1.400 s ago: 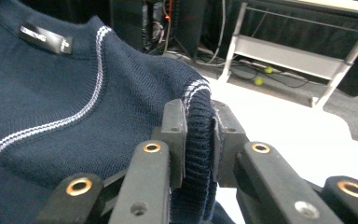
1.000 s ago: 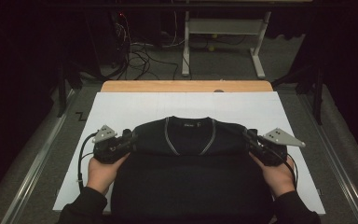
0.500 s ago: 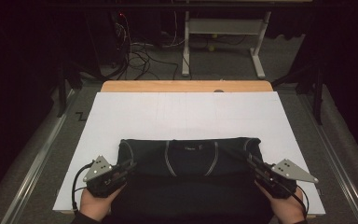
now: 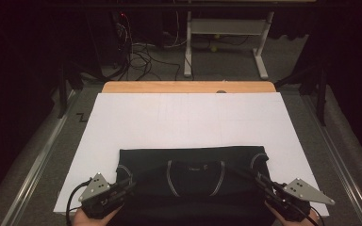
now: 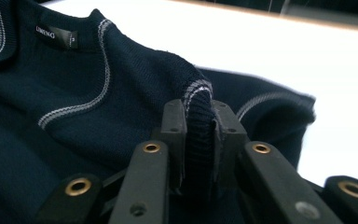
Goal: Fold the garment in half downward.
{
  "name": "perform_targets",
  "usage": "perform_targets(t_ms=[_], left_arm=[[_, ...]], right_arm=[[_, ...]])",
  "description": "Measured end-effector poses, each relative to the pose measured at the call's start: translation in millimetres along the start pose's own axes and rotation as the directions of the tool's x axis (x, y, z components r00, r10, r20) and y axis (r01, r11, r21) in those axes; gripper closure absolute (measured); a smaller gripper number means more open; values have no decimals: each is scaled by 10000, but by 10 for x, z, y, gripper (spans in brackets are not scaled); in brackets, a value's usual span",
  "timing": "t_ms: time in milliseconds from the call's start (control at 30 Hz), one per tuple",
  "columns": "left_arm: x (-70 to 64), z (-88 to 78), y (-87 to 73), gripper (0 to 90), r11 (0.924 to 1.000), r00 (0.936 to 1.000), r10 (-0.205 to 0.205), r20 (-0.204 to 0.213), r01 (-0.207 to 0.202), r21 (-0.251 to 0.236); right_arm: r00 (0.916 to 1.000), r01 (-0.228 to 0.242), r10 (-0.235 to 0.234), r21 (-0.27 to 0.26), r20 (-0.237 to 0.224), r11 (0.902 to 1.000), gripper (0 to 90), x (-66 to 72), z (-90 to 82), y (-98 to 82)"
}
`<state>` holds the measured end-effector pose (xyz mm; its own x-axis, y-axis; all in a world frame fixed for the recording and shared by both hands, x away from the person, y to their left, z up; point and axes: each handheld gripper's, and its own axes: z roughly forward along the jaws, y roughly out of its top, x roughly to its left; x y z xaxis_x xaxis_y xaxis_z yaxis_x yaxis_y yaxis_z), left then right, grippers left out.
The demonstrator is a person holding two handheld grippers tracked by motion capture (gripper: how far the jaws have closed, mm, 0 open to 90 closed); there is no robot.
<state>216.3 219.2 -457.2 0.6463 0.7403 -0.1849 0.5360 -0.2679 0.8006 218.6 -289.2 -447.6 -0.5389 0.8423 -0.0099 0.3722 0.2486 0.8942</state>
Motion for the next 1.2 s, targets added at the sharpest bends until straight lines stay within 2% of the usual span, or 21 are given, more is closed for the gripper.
perform_targets(t_ms=[67,133,200,267,333,367,433,500,533,567,667,767,833,933,967,1000,1067,1100,1133,1167,1200], left_arm=[[56,109,-41,690,9978,9998,-155,-152,164,649],[107,185,-58,688,9951,9993,-312,-210,330,936],[148,235,-60,659,9930,9985,-420,-350,456,1092],[175,254,-63,622,9924,9982,-508,-317,540,1108],[180,249,-61,530,9909,9969,-594,-512,651,1180],[179,230,-55,475,9903,9957,-709,-600,774,1152],[174,169,-35,376,9935,9957,-619,-692,681,908],[190,89,-4,290,9975,9915,-530,-1189,581,401],[220,63,15,259,9978,9871,-571,-1496,616,258],[263,54,31,214,9967,9816,-774,-1745,802,89],[477,101,75,148,9888,9705,-1452,-1927,1490,52],[699,233,135,145,9701,9576,-2313,-1718,2404,337],[791,337,166,144,9641,9518,-2475,-1811,2604,512],[871,461,203,157,9582,9495,-2577,-1789,2750,795],[872,489,208,176,9592,9498,-2537,-1829,2715,795],[866,502,218,176,9613,9510,-2428,-1914,2623,840],[833,529,250,237,9635,9518,-2174,-2166,2448,1086],[809,545,268,284,9649,9518,-1966,-2354,2304,1260],[785,566,285,303,9661,9527,-1698,-2521,2114,1481],[754,586,298,310,9676,9521,-1433,-2701,1921,1638],[744,592,302,351,9682,9531,-1397,-2684,1883,1649]], right_arm=[[10000,-57,58,385,-20,9992,778,-9,65,-20],[9997,190,-201,796,125,9966,779,-6,130,-36],[9992,292,-324,1173,255,9927,778,-9,189,-50],[9991,243,-290,1453,304,9891,763,-25,238,-64],[9995,111,-164,1848,271,9827,706,-51,293,-93],[9997,-9,-35,1803,242,9836,672,-55,295,-101],[9992,-316,274,1476,302,9885,585,-74,246,-90],[9977,-509,458,1062,501,9930,527,-95,189,-65],[9967,-555,495,949,642,9939,516,-107,170,-48],[9956,-553,484,858,805,9948,507,-128,162,-37],[9895,-997,896,871,1132,9912,466,-238,207,-27],[9797,-1389,1247,828,1568,9868,409,-406,326,46],[9748,-1555,1370,954,1760,9832,385,-513,447,106],[9636,-2103,1894,972,1889,9728,339,-653,631,172],[9542,-2486,2242,1084,1980,9625,311,-723,741,194],[9542,-2486,2242,1084,1980,9625,311,-723,741,194],[9494,-2684,2341,1539,2095,9509,302,-768,850,188],[9505,-2678,2280,1844,2111,9457,315,-772,899,176],[9526,-2689,2238,2267,2061,9361,319,-760,940,166],[9564,-2438,1940,2315,2181,9418,349,-722,950,168],[9597,-2376,1880,2457,2089,9398,424,-689,951,184]])
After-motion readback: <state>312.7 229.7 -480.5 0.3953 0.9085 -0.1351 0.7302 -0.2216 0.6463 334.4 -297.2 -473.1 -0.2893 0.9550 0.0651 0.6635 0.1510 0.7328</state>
